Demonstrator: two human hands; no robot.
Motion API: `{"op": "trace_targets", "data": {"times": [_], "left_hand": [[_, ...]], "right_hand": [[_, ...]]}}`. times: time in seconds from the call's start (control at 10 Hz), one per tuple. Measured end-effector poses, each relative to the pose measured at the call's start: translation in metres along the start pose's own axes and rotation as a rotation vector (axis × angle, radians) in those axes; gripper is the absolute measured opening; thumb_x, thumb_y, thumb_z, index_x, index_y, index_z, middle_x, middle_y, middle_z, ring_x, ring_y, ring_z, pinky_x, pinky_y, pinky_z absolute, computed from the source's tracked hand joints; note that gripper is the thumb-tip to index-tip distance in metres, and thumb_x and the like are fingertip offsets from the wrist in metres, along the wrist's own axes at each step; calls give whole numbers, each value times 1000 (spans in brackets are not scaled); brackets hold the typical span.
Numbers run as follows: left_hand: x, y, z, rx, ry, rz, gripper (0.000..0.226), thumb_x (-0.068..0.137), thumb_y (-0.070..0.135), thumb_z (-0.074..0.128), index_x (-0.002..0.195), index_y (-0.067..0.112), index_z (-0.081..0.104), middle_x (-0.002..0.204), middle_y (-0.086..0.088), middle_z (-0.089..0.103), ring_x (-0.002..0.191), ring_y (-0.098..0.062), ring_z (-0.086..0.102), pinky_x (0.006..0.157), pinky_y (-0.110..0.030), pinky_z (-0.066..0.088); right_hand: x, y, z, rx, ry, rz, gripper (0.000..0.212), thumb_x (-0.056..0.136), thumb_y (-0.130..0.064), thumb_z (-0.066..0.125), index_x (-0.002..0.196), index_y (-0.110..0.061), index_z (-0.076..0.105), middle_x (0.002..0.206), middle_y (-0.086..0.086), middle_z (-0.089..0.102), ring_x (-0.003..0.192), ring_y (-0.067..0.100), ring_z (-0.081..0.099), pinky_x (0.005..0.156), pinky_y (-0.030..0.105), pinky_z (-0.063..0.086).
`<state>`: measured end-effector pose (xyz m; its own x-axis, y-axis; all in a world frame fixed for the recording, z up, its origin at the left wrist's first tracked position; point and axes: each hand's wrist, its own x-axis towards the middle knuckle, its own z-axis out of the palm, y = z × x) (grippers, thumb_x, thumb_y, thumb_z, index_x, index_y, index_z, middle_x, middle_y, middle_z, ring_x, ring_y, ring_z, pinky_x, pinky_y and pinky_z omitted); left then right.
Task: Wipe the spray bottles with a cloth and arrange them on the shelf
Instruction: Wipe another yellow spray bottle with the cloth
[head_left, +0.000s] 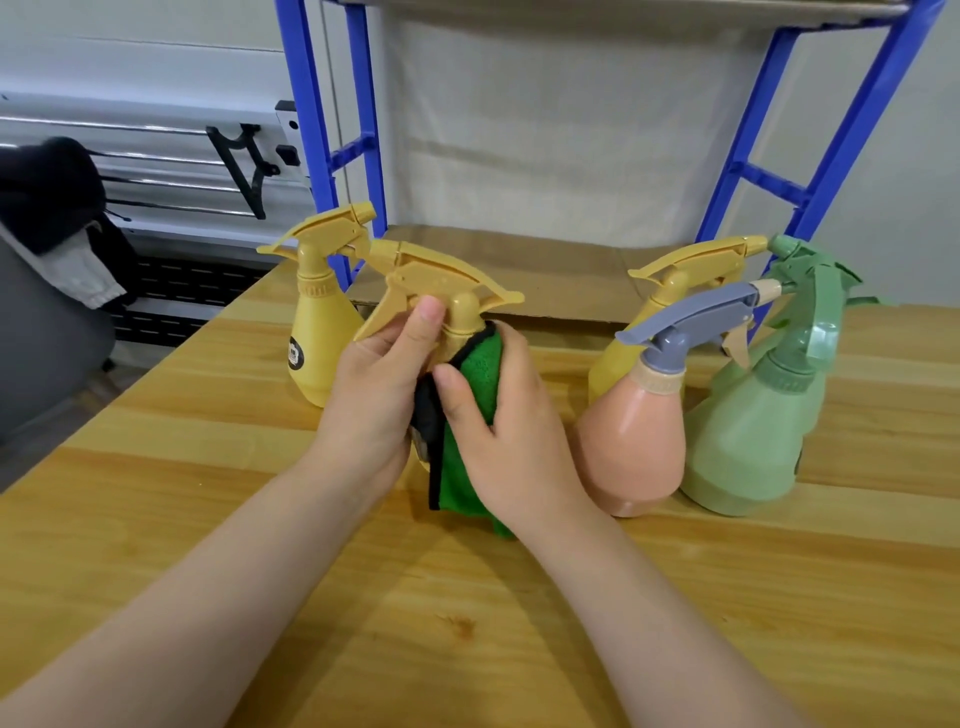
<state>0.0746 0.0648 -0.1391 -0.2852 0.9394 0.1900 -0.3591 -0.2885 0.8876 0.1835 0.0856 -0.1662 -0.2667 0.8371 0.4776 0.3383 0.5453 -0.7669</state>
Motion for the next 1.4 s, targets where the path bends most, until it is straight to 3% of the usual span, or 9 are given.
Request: {"op": "trace_targets", "data": {"times": [0.1,0.3,0.5,0.6,0.7,0.8,1.0,1.3,1.4], "left_hand": [[6,7,-4,-115,49,-36,30,86,39,57,96,16,73,92,-1,73,90,-15,69,76,-28,57],[18,22,-14,-259,183,-58,49,95,52,45,124,16,63,98,2,72,87,-13,70,72,-32,58],[23,25,-26,-392,219,-13,50,97,58,39,113,21,70,134,-8,61,122,-27,59,103,-51,46],[21,24,-23,-402,191,12,49,98,58,38,101,24,73,121,-6,68,118,-26,62,103,-50,47],[19,26,-18,-377,139,49,50,98,56,38,87,25,75,90,7,70,84,-11,68,86,-34,57],[18,28,-17,-350,86,76,47,97,55,40,84,26,74,86,9,68,76,-7,65,79,-30,56],[15,19,-15,-106,-84,11,42,85,56,47,82,21,71,84,4,67,72,-10,64,70,-31,56],[5,13,-8,188,-224,13,42,86,51,49,83,23,80,97,3,76,91,-11,71,81,-27,57],[3,15,-7,267,-109,-20,100,48,82,71,113,6,69,115,-10,71,110,-30,66,99,-52,50]], "right_hand": [[-1,2,0,33,-13,31,69,86,-65,44,142,-25,38,131,-8,56,120,9,53,101,35,46],[-7,-4,0,78,-70,-14,71,87,-63,43,147,-26,29,138,-8,48,126,3,45,105,23,39],[-8,-3,4,175,-90,-21,73,90,-62,43,150,-24,23,145,-5,44,135,9,42,110,38,38],[-6,-2,3,258,-69,-33,69,92,-60,42,147,-21,29,135,-5,52,127,13,50,105,41,43],[-5,-1,0,267,-81,-48,70,92,-64,41,146,-20,32,132,-4,55,124,15,53,103,43,44],[-4,-3,-4,240,-112,-70,65,94,-59,39,144,-19,34,130,-3,56,121,15,54,103,43,44],[-1,-9,-14,187,-197,-98,39,99,-48,40,125,-22,50,108,-15,61,103,4,58,89,21,45],[-3,-18,-14,248,-186,-55,32,91,-49,50,112,-26,56,91,-8,66,87,11,64,79,37,52],[-4,-21,-15,224,-129,-67,18,93,-42,52,104,-28,56,84,-10,65,81,8,62,71,26,50]]}}
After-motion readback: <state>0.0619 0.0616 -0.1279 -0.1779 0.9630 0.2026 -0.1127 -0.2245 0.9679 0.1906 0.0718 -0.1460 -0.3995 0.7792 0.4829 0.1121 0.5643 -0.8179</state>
